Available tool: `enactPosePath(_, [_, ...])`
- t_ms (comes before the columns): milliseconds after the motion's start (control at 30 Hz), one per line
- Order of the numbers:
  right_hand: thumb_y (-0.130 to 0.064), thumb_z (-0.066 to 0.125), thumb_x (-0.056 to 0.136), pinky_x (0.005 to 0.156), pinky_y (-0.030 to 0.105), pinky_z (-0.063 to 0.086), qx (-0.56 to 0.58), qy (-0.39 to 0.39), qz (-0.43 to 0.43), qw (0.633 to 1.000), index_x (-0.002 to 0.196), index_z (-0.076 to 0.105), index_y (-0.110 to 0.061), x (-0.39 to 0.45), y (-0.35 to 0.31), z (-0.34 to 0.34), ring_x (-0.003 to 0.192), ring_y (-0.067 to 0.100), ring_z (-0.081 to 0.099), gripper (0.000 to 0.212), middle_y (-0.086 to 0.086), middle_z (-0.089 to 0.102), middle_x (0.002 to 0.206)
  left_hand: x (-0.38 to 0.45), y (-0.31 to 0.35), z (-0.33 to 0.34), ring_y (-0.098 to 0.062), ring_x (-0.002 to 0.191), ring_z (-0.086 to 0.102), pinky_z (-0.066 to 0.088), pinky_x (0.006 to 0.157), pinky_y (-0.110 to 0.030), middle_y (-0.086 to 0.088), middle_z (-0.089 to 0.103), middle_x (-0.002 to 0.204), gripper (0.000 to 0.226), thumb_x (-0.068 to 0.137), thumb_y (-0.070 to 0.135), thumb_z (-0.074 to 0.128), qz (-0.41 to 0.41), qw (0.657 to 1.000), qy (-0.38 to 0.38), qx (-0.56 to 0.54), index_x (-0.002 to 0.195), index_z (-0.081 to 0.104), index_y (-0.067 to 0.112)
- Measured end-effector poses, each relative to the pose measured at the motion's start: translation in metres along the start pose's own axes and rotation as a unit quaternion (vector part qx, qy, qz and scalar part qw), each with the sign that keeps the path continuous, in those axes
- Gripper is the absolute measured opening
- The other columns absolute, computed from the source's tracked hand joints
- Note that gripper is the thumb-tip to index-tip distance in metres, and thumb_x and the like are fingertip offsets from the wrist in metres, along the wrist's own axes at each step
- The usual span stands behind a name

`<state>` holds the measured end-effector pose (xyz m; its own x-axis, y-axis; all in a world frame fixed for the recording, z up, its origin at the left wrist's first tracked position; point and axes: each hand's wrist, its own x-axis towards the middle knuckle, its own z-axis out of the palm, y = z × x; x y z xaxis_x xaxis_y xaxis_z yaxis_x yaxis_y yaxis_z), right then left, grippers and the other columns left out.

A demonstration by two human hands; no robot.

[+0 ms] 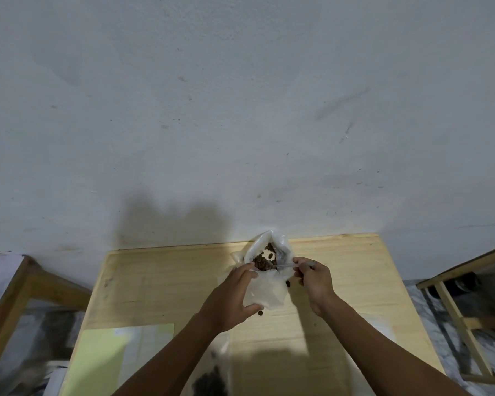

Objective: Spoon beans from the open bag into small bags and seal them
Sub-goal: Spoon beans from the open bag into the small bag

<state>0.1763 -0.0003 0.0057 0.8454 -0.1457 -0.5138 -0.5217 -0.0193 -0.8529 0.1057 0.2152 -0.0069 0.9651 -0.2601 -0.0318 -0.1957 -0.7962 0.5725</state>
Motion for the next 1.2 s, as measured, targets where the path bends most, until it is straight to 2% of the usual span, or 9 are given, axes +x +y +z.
enactPosePath(133, [-0.007,0.050,0.098,0.070,0.030,0.047,0.022,0.031,-0.001,0.999,0.097,0.072,-0.004,0.004,-0.004,-0.009,0.073,0.019,0.056,0.023,0.008,0.064,0.080,-0.004,0.002,-0.007,-0.007,0.134,0.040,0.040,0.105,-0.026,0.012,0.037,0.149,0.071,0.077,0.061,0.065,0.003,1.000,0.022,-0.010,0.133,0.047,0.022])
enactPosePath(267, [-0.004,0.048,0.096,0.074,0.033,0.048,0.040,0.040,-0.038,0.998,0.090,0.071,-0.009,-0.006,-0.022,-0.025,0.073,0.020,0.055,0.025,0.008,0.063,0.082,-0.014,0.003,-0.015,-0.004,0.115,0.055,0.042,0.095,-0.019,0.017,0.056,0.130,0.071,0.073,0.065,0.066,-0.009,0.998,0.056,-0.023,0.131,0.049,0.029])
enactPosePath(333, [-0.003,0.047,0.096,0.074,0.032,0.048,0.044,0.043,-0.059,0.996,0.090,0.071,-0.009,-0.012,-0.033,-0.033,0.072,0.019,0.055,0.025,0.008,0.063,0.082,-0.020,0.002,-0.015,-0.005,0.112,0.057,0.043,0.094,-0.021,0.016,0.060,0.125,0.071,0.071,0.070,0.064,-0.033,0.996,0.081,-0.011,0.129,0.050,0.031])
enactPosePath(433, [-0.002,0.048,0.095,0.072,0.029,0.047,0.051,0.041,-0.092,0.994,0.089,0.071,-0.009,-0.025,-0.048,-0.041,0.072,0.019,0.054,0.024,0.006,0.064,0.085,-0.021,0.006,-0.016,-0.009,0.108,0.058,0.045,0.091,-0.027,0.014,0.061,0.121,0.071,0.070,0.071,0.061,-0.080,0.992,0.098,0.002,0.128,0.051,0.030])
enactPosePath(633, [-0.011,0.053,0.098,0.074,0.031,0.050,0.047,0.016,-0.147,0.988,0.091,0.073,-0.009,-0.062,-0.061,-0.045,0.074,0.018,0.058,0.021,0.004,0.067,0.087,-0.013,0.024,-0.026,-0.017,0.108,0.059,0.045,0.088,-0.031,0.008,0.063,0.121,0.073,0.073,0.062,0.070,-0.117,0.987,0.102,0.037,0.132,0.049,0.024])
enactPosePath(800, [-0.013,0.055,0.098,0.080,0.038,0.053,0.002,-0.011,-0.193,0.981,0.093,0.074,-0.014,-0.086,-0.048,-0.042,0.076,0.018,0.059,0.020,0.001,0.070,0.086,-0.017,0.027,-0.027,-0.023,0.105,0.062,0.049,0.085,-0.037,0.002,0.067,0.116,0.074,0.069,0.056,0.075,-0.099,0.986,0.125,0.048,0.129,0.054,0.018])
enactPosePath(867, [-0.012,0.054,0.098,0.081,0.038,0.053,0.003,-0.013,-0.202,0.979,0.094,0.074,-0.016,-0.092,-0.043,-0.042,0.075,0.016,0.060,0.021,0.000,0.071,0.085,-0.019,0.025,-0.028,-0.023,0.108,0.061,0.048,0.087,-0.036,0.002,0.066,0.119,0.074,0.069,0.055,0.075,-0.098,0.986,0.127,0.049,0.129,0.054,0.017])
enactPosePath(1067, [-0.013,0.056,0.098,0.080,0.030,0.054,0.007,-0.034,-0.229,0.973,0.097,0.075,-0.020,-0.101,-0.040,-0.037,0.077,0.013,0.063,0.020,-0.004,0.073,0.090,-0.024,0.028,-0.030,-0.020,0.098,0.065,0.048,0.081,-0.032,0.004,0.068,0.110,0.072,0.067,0.051,0.080,-0.100,0.985,0.137,0.021,0.125,0.056,0.015])
enactPosePath(1200, [-0.014,0.052,0.100,0.077,0.029,0.054,0.042,0.002,-0.224,0.974,0.099,0.073,-0.015,-0.097,-0.043,-0.037,0.075,0.014,0.061,0.021,-0.002,0.069,0.086,-0.025,0.032,-0.032,-0.020,0.100,0.064,0.048,0.083,-0.032,0.004,0.067,0.113,0.069,0.070,0.048,0.080,-0.126,0.982,0.138,-0.001,0.126,0.055,0.016])
